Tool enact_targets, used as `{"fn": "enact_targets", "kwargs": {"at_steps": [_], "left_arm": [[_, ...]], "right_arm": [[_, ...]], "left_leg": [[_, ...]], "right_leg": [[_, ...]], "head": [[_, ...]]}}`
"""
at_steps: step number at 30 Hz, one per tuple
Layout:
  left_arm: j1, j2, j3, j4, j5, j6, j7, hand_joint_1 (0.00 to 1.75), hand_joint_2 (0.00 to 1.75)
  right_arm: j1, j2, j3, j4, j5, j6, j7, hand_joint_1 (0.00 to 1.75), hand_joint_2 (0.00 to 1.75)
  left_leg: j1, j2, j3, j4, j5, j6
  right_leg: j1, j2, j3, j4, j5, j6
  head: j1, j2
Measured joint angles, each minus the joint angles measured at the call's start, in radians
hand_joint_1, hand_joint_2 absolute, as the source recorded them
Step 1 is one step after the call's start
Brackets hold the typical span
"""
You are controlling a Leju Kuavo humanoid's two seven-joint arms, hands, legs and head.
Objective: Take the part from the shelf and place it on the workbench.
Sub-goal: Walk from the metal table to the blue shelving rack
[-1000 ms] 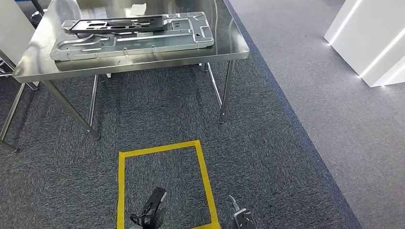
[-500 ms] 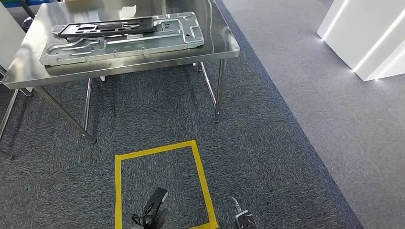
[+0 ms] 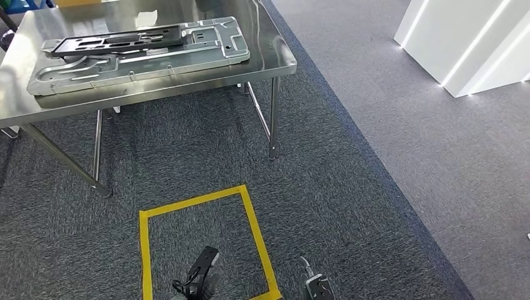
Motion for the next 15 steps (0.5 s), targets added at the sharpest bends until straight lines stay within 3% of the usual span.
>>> {"fn": "enact_targets", "kwargs": {"at_steps": [2,4,7,8,9,10,13,15], "left_arm": [[-0.001,0.0,0.0,0.0,0.001,0.0,0.001,0.0,0.0],[-0.002,0.0,0.0,0.0,0.002,0.0,0.002,0.0,0.0],[-0.001,0.0,0.001,0.0,0.003,0.0,0.002,0.0,0.0],[-0.001,0.001,0.001,0.0,0.003,0.0,0.002,0.0,0.0],[0.0,0.002,0.001,0.0,0.004,0.0,0.002,0.0,0.0],[-0.001,0.002,0.001,0.0,0.005,-0.001,0.002,0.0,0.0],[-0.002,0.002,0.001,0.0,0.009,-0.001,0.002,0.0,0.0],[-0.002,0.002,0.001,0.0,0.01,-0.002,0.002,0.0,0.0]], "right_arm": [[-0.002,-0.001,0.002,0.001,0.0,-0.002,0.0,0.0,0.0],[-0.005,-0.001,0.002,0.001,0.0,-0.004,0.0,0.0,0.0],[-0.009,-0.002,0.003,0.004,-0.001,-0.003,0.0,0.0,0.0],[-0.009,-0.002,0.003,0.005,-0.001,-0.003,0.001,0.0,0.0],[-0.009,-0.002,0.003,0.007,-0.002,-0.003,0.001,0.0,0.0],[-0.009,-0.003,0.003,0.008,-0.003,-0.003,0.002,0.0,0.0],[-0.012,-0.003,0.004,0.009,-0.005,-0.003,0.002,0.0,0.0],[-0.016,-0.003,0.005,0.009,-0.005,-0.003,0.002,0.0,0.0]], "left_leg": [[0.0,-0.008,0.03,-0.07,0.021,0.02],[0.001,-0.004,0.034,-0.085,0.024,0.038],[0.0,0.008,0.032,-0.086,0.024,0.044],[0.0,0.012,0.032,-0.086,0.024,0.045],[-0.001,0.015,0.032,-0.086,0.024,0.045],[-0.001,0.018,0.034,-0.086,0.023,0.044],[-0.003,0.024,0.04,-0.086,0.019,0.039],[-0.004,0.029,0.041,-0.087,0.017,0.029]], "right_leg": [[0.001,0.004,-0.005,0.01,-0.005,0.018],[0.0,-0.008,-0.026,0.054,-0.035,0.035],[-0.006,-0.026,-0.115,0.238,-0.125,0.049],[-0.007,-0.027,-0.139,0.283,-0.136,0.051],[-0.008,-0.028,-0.145,0.291,-0.127,0.051],[-0.008,-0.03,-0.129,0.256,-0.099,0.049],[0.0,-0.055,-0.027,0.051,-0.009,0.029],[0.008,-0.064,-0.006,0.003,-0.002,0.016]], "head": [[0.0,0.0],[0.006,0.0],[0.013,0.0],[0.013,0.0],[0.013,0.0],[0.013,0.0],[0.013,0.0],[0.014,0.0]]}}
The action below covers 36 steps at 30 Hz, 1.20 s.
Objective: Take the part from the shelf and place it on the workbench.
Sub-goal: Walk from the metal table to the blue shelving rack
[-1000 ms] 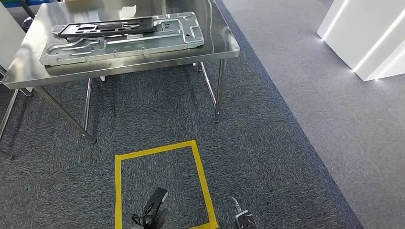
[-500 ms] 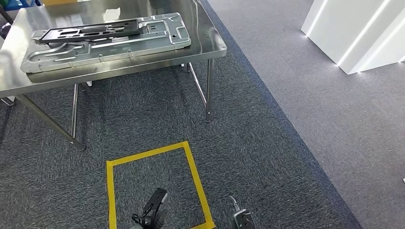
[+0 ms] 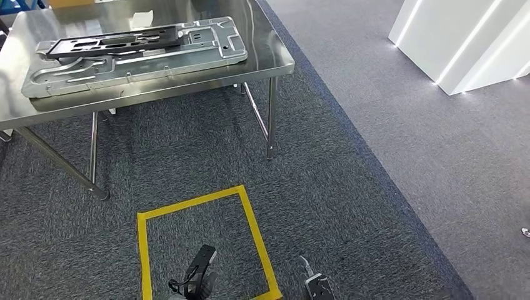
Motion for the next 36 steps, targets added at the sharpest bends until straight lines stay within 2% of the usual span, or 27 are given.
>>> {"fn": "enact_targets", "kwargs": {"at_steps": [2,4,5,7,8,9,10,12,13,14,15,18,19,20,21,23,24,25,26,27,29,30,32,33,35,36], "left_arm": [[0.0,0.0,0.0,0.0,0.0,-0.001,0.0,0.0,0.0],[-0.001,0.001,0.0,0.0,0.0,-0.001,0.0,0.0,0.0],[-0.002,0.001,0.0,0.0,0.0,-0.001,0.001,0.0,0.0],[-0.001,0.002,0.0,0.0,0.0,-0.001,0.001,0.0,0.0],[0.001,0.003,0.0,0.0,0.0,0.0,0.002,0.0,0.0],[0.002,0.004,0.0,0.0,0.0,0.0,0.002,0.0,0.0],[0.003,0.005,0.0,0.0,0.0,0.0,0.003,0.0,0.0],[0.002,0.007,0.0,0.0,0.0,0.0,0.003,0.0,0.0],[0.001,0.007,0.0,0.0,0.0,0.0,0.003,0.0,0.0],[0.0,0.007,0.0,0.0,0.0,-0.001,0.003,0.0,0.0],[0.0,0.007,0.0,0.0,0.0,-0.001,0.003,0.0,0.0],[-0.002,0.007,0.0,0.0,0.001,-0.002,0.004,0.0,0.0],[-0.003,0.006,0.0,0.0,0.001,-0.002,0.004,0.0,0.0],[-0.003,0.006,0.0,0.0,0.002,-0.003,0.004,0.0,0.0],[-0.004,0.006,0.001,0.0,0.002,-0.003,0.005,0.0,0.0],[-0.003,0.006,0.001,0.0,0.002,-0.003,0.008,0.0,0.0],[-0.003,0.006,0.001,0.0,0.002,-0.003,0.009,0.0,0.0],[-0.003,0.006,0.001,0.0,0.002,-0.003,0.009,0.0,0.0],[-0.003,0.006,0.001,0.0,0.002,-0.003,0.009,0.0,0.0],[-0.003,0.006,0.001,0.0,0.002,-0.003,0.009,0.0,0.0],[-0.004,0.006,0.001,0.0,0.002,-0.003,0.009,0.0,0.0],[-0.004,0.006,0.001,0.0,0.002,-0.003,0.009,0.0,0.0],[-0.004,0.006,0.001,0.0,0.002,-0.003,0.009,0.0,0.0],[-0.005,0.006,0.001,0.0,0.002,-0.003,0.009,0.0,0.0],[-0.005,0.006,0.001,0.0,0.002,-0.003,0.009,0.0,0.0],[-0.005,0.006,0.001,0.0,0.002,-0.003,0.009,0.0,0.0]], "right_arm": [[-0.001,0.0,0.001,0.0,0.0,0.0,0.0,0.0,0.0],[-0.001,0.001,0.003,0.001,0.0,0.0,0.0,0.0,0.0],[-0.002,0.001,0.005,0.001,0.0,0.0,0.0,0.0,0.0],[-0.004,0.001,0.008,0.003,0.0,0.0,0.0,0.0,0.0],[-0.004,0.001,0.009,0.004,0.0,0.0,0.0,0.0,0.0],[-0.004,0.0,0.01,0.006,0.0,0.0,0.001,0.0,0.0],[-0.004,0.0,0.01,0.007,0.0,0.0,0.001,0.0,0.0],[-0.005,0.0,0.01,0.009,0.0,0.0,0.001,0.0,0.0],[-0.005,0.0,0.011,0.009,0.0,0.0,0.001,0.0,0.0],[-0.006,0.0,0.011,0.009,0.0,0.0,0.001,0.0,0.0],[-0.006,0.0,0.011,0.009,0.0,0.0,0.001,0.0,0.0],[-0.007,-0.001,0.011,0.01,0.0,0.001,0.001,0.0,0.0],[-0.008,-0.002,0.011,0.01,-0.001,0.0,0.002,0.0,0.0],[-0.009,-0.002,0.011,0.01,-0.001,0.001,0.002,0.0,0.0],[-0.01,-0.003,0.011,0.01,-0.001,0.001,0.003,0.0,0.0],[-0.011,-0.003,0.011,0.012,-0.002,0.001,0.004,0.0,0.0],[-0.011,-0.003,0.011,0.013,-0.002,0.001,0.004,0.0,0.0],[-0.011,-0.003,0.011,0.014,-0.003,0.001,0.004,0.0,0.0],[-0.011,-0.003,0.011,0.015,-0.003,0.001,0.005,0.0,0.0],[-0.011,-0.003,0.011,0.015,-0.003,0.001,0.005,0.0,0.0],[-0.014,-0.003,0.011,0.015,-0.004,0.001,0.004,0.0,0.0],[-0.015,-0.003,0.011,0.016,-0.004,0.001,0.004,0.0,0.0],[-0.015,-0.003,0.012,0.016,-0.004,0.001,0.005,0.0,0.0],[-0.015,-0.003,0.012,0.016,-0.004,0.001,0.005,0.0,0.0],[-0.016,-0.002,0.012,0.016,-0.004,0.001,0.005,0.0,0.0],[-0.016,-0.001,0.013,0.016,-0.004,0.001,0.005,0.0,0.0]], "left_leg": [[0.0,0.007,0.003,-0.004,-0.002,-0.013],[0.0,0.002,-0.004,0.023,-0.026,-0.023],[0.001,-0.005,-0.022,0.066,-0.053,-0.026],[0.003,-0.017,-0.084,0.197,-0.117,-0.032],[0.004,-0.019,-0.11,0.25,-0.133,-0.034],[0.004,-0.019,-0.123,0.271,-0.13,-0.036],[0.005,-0.02,-0.115,0.25,-0.105,-0.036],[0.006,-0.025,-0.056,0.121,-0.034,-0.035],[0.006,-0.03,-0.028,0.06,-0.011,-0.032],[0.005,-0.033,-0.011,0.022,0.0,-0.027],[0.003,-0.036,-0.006,0.01,-0.001,-0.021],[0.002,-0.031,-0.007,0.006,0.006,-0.003],[0.003,-0.029,-0.007,0.003,0.009,0.004],[0.005,-0.026,-0.007,0.001,0.011,0.009],[0.005,-0.023,-0.008,0.0,0.011,0.012],[0.004,-0.015,-0.01,0.0,0.011,0.015],[0.003,-0.011,-0.01,0.001,0.01,0.015],[0.003,-0.008,-0.009,0.001,0.01,0.015],[0.003,-0.006,-0.008,0.001,0.009,0.015],[0.002,-0.004,-0.005,0.001,0.008,0.014],[-0.001,0.0,-0.002,0.001,0.004,0.008],[-0.002,0.003,-0.001,0.001,0.003,0.004],[-0.003,0.01,0.001,-0.003,0.002,-0.008],[-0.002,0.013,0.004,-0.003,-0.001,-0.013],[-0.002,0.003,-0.009,0.035,-0.031,-0.022],[-0.002,-0.006,-0.031,0.085,-0.061,-0.026]], "right_leg": [[-0.002,0.012,0.002,-0.008,0.005,-0.009],[-0.009,0.02,0.01,-0.025,0.014,-0.019],[-0.012,0.024,0.014,-0.031,0.017,-0.024],[-0.01,0.031,0.015,-0.031,0.017,-0.028],[-0.01,0.036,0.014,-0.03,0.016,-0.029],[-0.009,0.042,0.014,-0.027,0.015,-0.029],[-0.009,0.047,0.014,-0.024,0.013,-0.027],[-0.011,0.059,0.014,-0.012,0.005,-0.021],[-0.01,0.063,0.013,-0.005,0.001,-0.017],[-0.009,0.066,0.011,-0.001,-0.002,-0.012],[-0.007,0.068,0.009,0.002,-0.003,-0.007],[-0.008,0.066,0.005,0.006,-0.007,0.008],[-0.009,0.059,-0.002,0.023,-0.019,0.013],[-0.01,0.052,-0.018,0.058,-0.042,0.018],[-0.011,0.044,-0.045,0.117,-0.074,0.023],[-0.014,0.037,-0.115,0.256,-0.133,0.03],[-0.015,0.036,-0.137,0.295,-0.14,0.03],[-0.015,0.035,-0.138,0.293,-0.125,0.029],[-0.015,0.034,-0.118,0.248,-0.093,0.026],[-0.013,0.028,-0.082,0.175,-0.053,0.02],[-0.005,0.011,-0.017,0.043,-0.005,0.006],[-0.001,0.005,-0.002,0.009,0.002,0.0],[0.003,0.01,-0.001,-0.002,0.002,-0.008],[0.0,0.014,0.002,-0.008,0.005,-0.013],[-0.007,0.023,0.01,-0.024,0.014,-0.023],[-0.01,0.026,0.014,-0.03,0.017,-0.026]], "head": [[0.001,0.0],[-0.002,0.0],[-0.005,0.0],[-0.012,0.0],[-0.013,0.0],[-0.014,0.0],[-0.014,0.0],[-0.014,0.0],[-0.015,0.0],[-0.015,0.0],[-0.016,0.0],[-0.014,0.0],[-0.012,0.0],[-0.009,0.0],[-0.006,0.0],[-0.004,0.0],[-0.004,0.0],[-0.004,0.0],[-0.004,0.0],[-0.004,0.0],[-0.004,0.0],[-0.004,0.0],[-0.004,0.0],[-0.005,0.0],[-0.008,0.0],[-0.011,0.0]]}}
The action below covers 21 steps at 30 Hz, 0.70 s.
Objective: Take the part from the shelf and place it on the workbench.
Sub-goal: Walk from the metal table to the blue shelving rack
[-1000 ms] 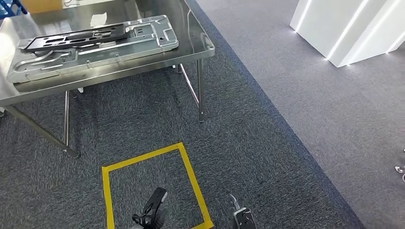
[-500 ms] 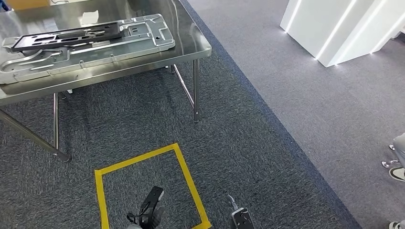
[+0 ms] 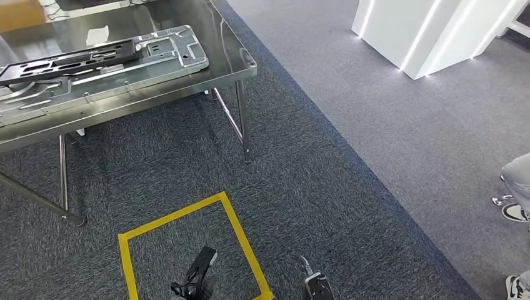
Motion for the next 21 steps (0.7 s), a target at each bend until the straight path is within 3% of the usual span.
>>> {"fn": "enact_targets", "kwargs": {"at_steps": [2,3,4,5,7,9,12,14,17,18,19,20,21], "left_arm": [[0.002,0.0,0.0,0.0,0.0,0.0,0.0,0.0,0.0],[0.003,0.001,0.0,0.0,0.0,0.0,0.001,0.0,0.0],[0.004,0.001,0.0,0.0,0.0,0.0,0.001,0.0,0.0],[0.005,0.002,0.0,0.0,0.0,0.0,0.001,0.0,0.0],[0.003,0.002,0.0,0.0,0.0,0.0,0.001,0.0,0.0],[0.001,0.002,0.0,0.0,0.0,0.0,0.002,0.0,0.0],[0.001,0.001,0.0,0.0,0.0,-0.002,0.004,0.0,0.0],[-0.001,0.0,0.0,0.0,0.0,-0.005,0.004,0.0,0.0],[-0.001,0.0,0.0,0.0,0.0,-0.009,0.005,0.0,0.0],[0.0,0.0,0.001,0.0,0.0,-0.009,0.006,0.0,0.0],[0.001,0.0,0.001,0.0,0.0,-0.009,0.006,0.0,0.0],[0.001,0.0,0.001,0.0,0.0,-0.009,0.006,0.0,0.0],[0.001,0.0,0.001,0.0,0.0,-0.009,0.006,0.0,0.0]], "right_arm": [[0.0,0.0,0.001,0.001,0.0,0.001,0.0,0.0,0.0],[0.0,0.0,0.001,0.002,0.0,0.001,0.0,0.0,0.0],[0.0,0.0,0.001,0.002,0.0,0.001,0.0,0.0,0.0],[0.0,0.0,0.001,0.003,0.0,0.002,0.0,0.0,0.0],[0.0,0.0,0.001,0.003,0.0,0.002,0.0,0.0,0.0],[-0.001,0.0,0.002,0.003,-0.002,0.002,0.001,0.0,0.0],[0.0,-0.001,0.002,0.003,-0.006,0.002,0.003,0.0,0.0],[-0.001,-0.002,0.001,0.003,-0.008,0.002,0.003,0.0,0.0],[-0.002,-0.002,0.002,0.003,-0.01,0.003,0.004,0.0,0.0],[-0.002,-0.003,0.002,0.004,-0.01,0.003,0.005,0.0,0.0],[-0.002,-0.003,0.002,0.005,-0.01,0.004,0.005,0.0,0.0],[-0.002,-0.003,0.002,0.006,-0.01,0.004,0.005,0.0,0.0],[-0.002,-0.003,0.002,0.007,-0.01,0.005,0.006,0.0,0.0]], "left_leg": [[0.001,-0.012,-0.063,0.134,-0.062,-0.005],[0.001,-0.014,-0.087,0.179,-0.073,-0.007],[0.001,-0.014,-0.095,0.189,-0.064,-0.008],[0.002,-0.015,-0.083,0.157,-0.034,-0.008],[0.004,-0.023,-0.022,0.022,0.037,-0.005],[0.004,-0.033,0.017,-0.066,0.067,0.003],[0.002,-0.03,0.019,-0.078,0.071,0.02],[0.006,-0.025,0.019,-0.084,0.075,0.032],[0.007,-0.014,0.017,-0.085,0.076,0.041],[0.006,-0.009,0.017,-0.085,0.076,0.041],[0.006,-0.006,0.017,-0.085,0.075,0.041],[0.006,-0.003,0.018,-0.085,0.075,0.04],[0.006,0.0,0.02,-0.085,0.074,0.039]], "right_leg": [[0.002,0.008,0.0,0.0,0.0,-0.004],[0.002,0.013,0.0,0.002,-0.001,-0.005],[0.003,0.018,-0.001,0.005,-0.003,-0.005],[0.003,0.025,0.0,0.009,-0.006,-0.004],[0.003,0.036,0.0,0.02,-0.013,0.002],[0.005,0.044,-0.004,0.03,-0.019,0.01],[0.007,0.047,-0.009,0.034,-0.02,0.024],[0.006,0.036,-0.022,0.066,-0.044,0.035],[-0.001,0.014,-0.109,0.244,-0.135,0.049],[-0.004,0.012,-0.136,0.296,-0.152,0.052],[-0.005,0.01,-0.148,0.316,-0.149,0.054],[-0.007,0.008,-0.14,0.297,-0.127,0.053],[-0.008,0.004,-0.11,0.238,-0.09,0.051]], "head": [[-0.004,0.0],[-0.005,0.0],[-0.005,0.0],[-0.005,0.0],[-0.005,0.0],[-0.005,0.0],[-0.005,0.0],[0.0,0.0],[0.01,0.0],[0.01,0.0],[0.01,0.0],[0.01,0.0],[0.01,0.0]]}}
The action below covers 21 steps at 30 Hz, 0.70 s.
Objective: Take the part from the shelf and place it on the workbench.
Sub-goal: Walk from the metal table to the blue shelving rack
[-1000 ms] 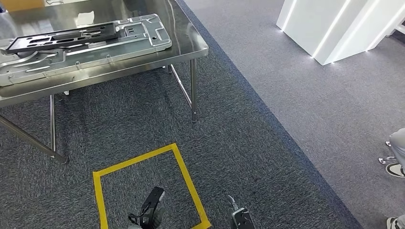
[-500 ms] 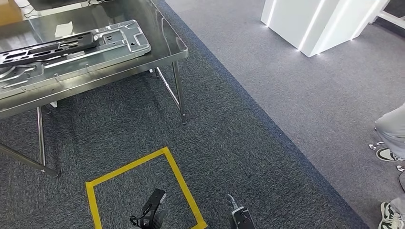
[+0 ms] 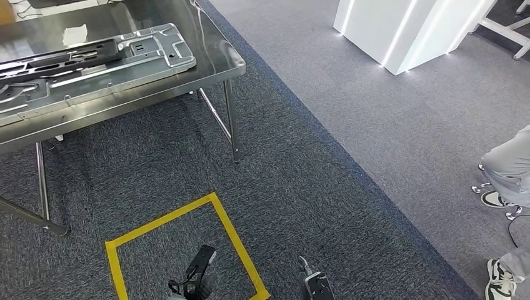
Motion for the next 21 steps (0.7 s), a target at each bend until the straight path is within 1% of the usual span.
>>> {"fn": "enact_targets", "kwargs": {"at_steps": [1,2,3,4,5,7,8,9,11,12,13,14,15,16,17,18,19,21], "left_arm": [[0.0,0.0,0.0,0.0,0.0,0.001,0.0,0.0,0.0],[0.0,0.0,0.0,0.0,0.0,0.001,0.0,0.0,0.0],[-0.001,0.0,0.0,0.0,0.0,0.002,0.0,0.0,0.0],[-0.001,0.0,0.0,0.0,0.001,0.003,0.0,0.0,0.0],[-0.001,0.0,0.0,0.0,0.003,0.003,0.0,0.0,0.0],[0.0,0.0,0.0,0.0,0.005,0.003,0.0,0.0,0.0],[0.0,0.0,0.0,0.0,0.005,0.004,-0.001,0.0,0.0],[0.001,0.0,0.0,0.0,0.005,0.004,-0.002,0.0,0.0],[0.005,0.002,0.0,0.0,0.005,0.006,-0.004,0.0,0.0],[0.009,0.003,0.0,0.0,0.005,0.007,-0.006,0.0,0.0],[0.013,0.004,0.0,0.0,0.005,0.008,-0.007,0.0,0.0],[0.015,0.004,0.0,0.0,0.005,0.008,-0.009,0.0,0.0],[0.017,0.005,0.0,0.0,0.004,0.008,-0.01,0.0,0.0],[0.017,0.006,0.0,0.0,0.004,0.008,-0.011,0.0,0.0],[0.016,0.007,0.0,0.0,0.003,0.009,-0.011,0.0,0.0],[0.016,0.007,0.0,0.0,0.003,0.009,-0.012,0.0,0.0],[0.015,0.007,0.0,0.0,0.003,0.009,-0.012,0.0,0.0],[0.015,0.007,0.0,0.0,0.001,0.006,-0.011,0.0,0.0]], "right_arm": [[-0.001,0.0,0.0,0.0,0.0,0.0,0.0,0.0,0.0],[-0.003,0.0,0.001,0.0,0.0,0.0,0.001,0.0,0.0],[-0.005,0.0,0.002,0.001,-0.001,0.0,0.002,0.0,0.0],[-0.006,0.0,0.003,0.001,-0.001,0.0,0.003,0.0,0.0],[-0.006,0.0,0.003,0.002,-0.001,0.0,0.005,0.0,0.0],[-0.006,0.001,0.005,0.003,-0.002,-0.001,0.006,0.0,0.0],[-0.006,0.001,0.006,0.004,-0.003,-0.002,0.006,0.0,0.0],[-0.006,0.001,0.007,0.004,-0.003,-0.003,0.006,0.0,0.0],[-0.005,0.001,0.009,0.008,-0.004,-0.007,0.005,0.0,0.0],[-0.004,0.001,0.009,0.011,-0.004,-0.009,0.004,0.0,0.0],[-0.004,0.001,0.01,0.014,-0.004,-0.01,0.004,0.0,0.0],[-0.003,0.001,0.01,0.017,-0.004,-0.011,0.003,0.0,0.0],[-0.003,0.001,0.01,0.019,-0.004,-0.011,0.002,0.0,0.0],[-0.004,0.001,0.01,0.02,-0.004,-0.011,0.002,0.0,0.0],[-0.004,0.001,0.01,0.021,-0.004,-0.011,0.001,0.0,0.0],[-0.005,0.001,0.01,0.022,-0.004,-0.011,0.0,0.0,0.0],[-0.005,0.001,0.011,0.023,-0.004,-0.012,-0.001,0.0,0.0],[-0.006,0.0,0.011,0.024,-0.004,-0.012,-0.002,0.0,0.0]], "left_leg": [[0.0,0.002,0.003,0.0,-0.001,-0.002],[-0.002,0.005,0.005,0.0,-0.003,-0.006],[-0.003,0.007,0.006,0.0,-0.005,-0.011],[-0.004,0.009,0.006,0.0,-0.005,-0.017],[-0.005,0.012,0.007,-0.002,-0.005,-0.023],[-0.004,0.015,0.01,0.0,-0.011,-0.035],[-0.003,0.011,0.004,0.017,-0.026,-0.039],[-0.003,0.004,-0.011,0.055,-0.051,-0.042],[-0.001,-0.01,-0.07,0.182,-0.118,-0.046],[0.0,-0.013,-0.098,0.242,-0.139,-0.047],[0.0,-0.014,-0.115,0.274,-0.143,-0.049],[0.0,-0.014,-0.113,0.267,-0.125,-0.049],[0.0,-0.015,-0.093,0.221,-0.092,-0.048],[0.0,-0.019,-0.06,0.149,-0.054,-0.045],[0.0,-0.025,-0.031,0.083,-0.028,-0.043],[0.0,-0.031,-0.009,0.036,-0.012,-0.039],[-0.001,-0.035,0.001,0.012,-0.008,-0.035],[-0.003,-0.034,0.002,0.007,-0.006,-0.026]], "right_leg": [[0.001,-0.009,0.038,-0.077,0.034,-0.004],[0.004,-0.018,0.071,-0.143,0.058,-0.009],[0.007,-0.024,0.092,-0.188,0.071,-0.014],[0.011,-0.026,0.099,-0.206,0.072,-0.019],[0.014,-0.022,0.098,-0.207,0.072,-0.023],[0.011,-0.012,0.101,-0.216,0.077,-0.034],[0.008,-0.009,0.104,-0.222,0.081,-0.041],[0.005,-0.006,0.107,-0.228,0.084,-0.047],[0.006,0.001,0.108,-0.23,0.085,-0.055],[0.008,0.005,0.108,-0.229,0.084,-0.056],[0.009,0.011,0.108,-0.227,0.083,-0.057],[0.009,0.017,0.109,-0.224,0.081,-0.057],[0.009,0.024,0.109,-0.221,0.079,-0.055],[0.009,0.03,0.11,-0.217,0.076,-0.053],[0.011,0.035,0.109,-0.211,0.073,-0.049],[0.012,0.039,0.107,-0.207,0.071,-0.045],[0.013,0.042,0.104,-0.204,0.069,-0.04],[0.012,0.046,0.101,-0.204,0.071,-0.03]], "head": [[0.0,0.0],[0.0,0.0],[0.0,0.0],[-0.001,0.0],[-0.001,0.0],[-0.002,0.0],[-0.004,0.0],[-0.007,0.0],[-0.013,0.0],[-0.014,0.0],[-0.014,0.0],[-0.014,0.0],[-0.014,0.0],[-0.015,0.0],[-0.015,0.0],[-0.015,0.0],[-0.015,0.0],[-0.015,0.0]]}}
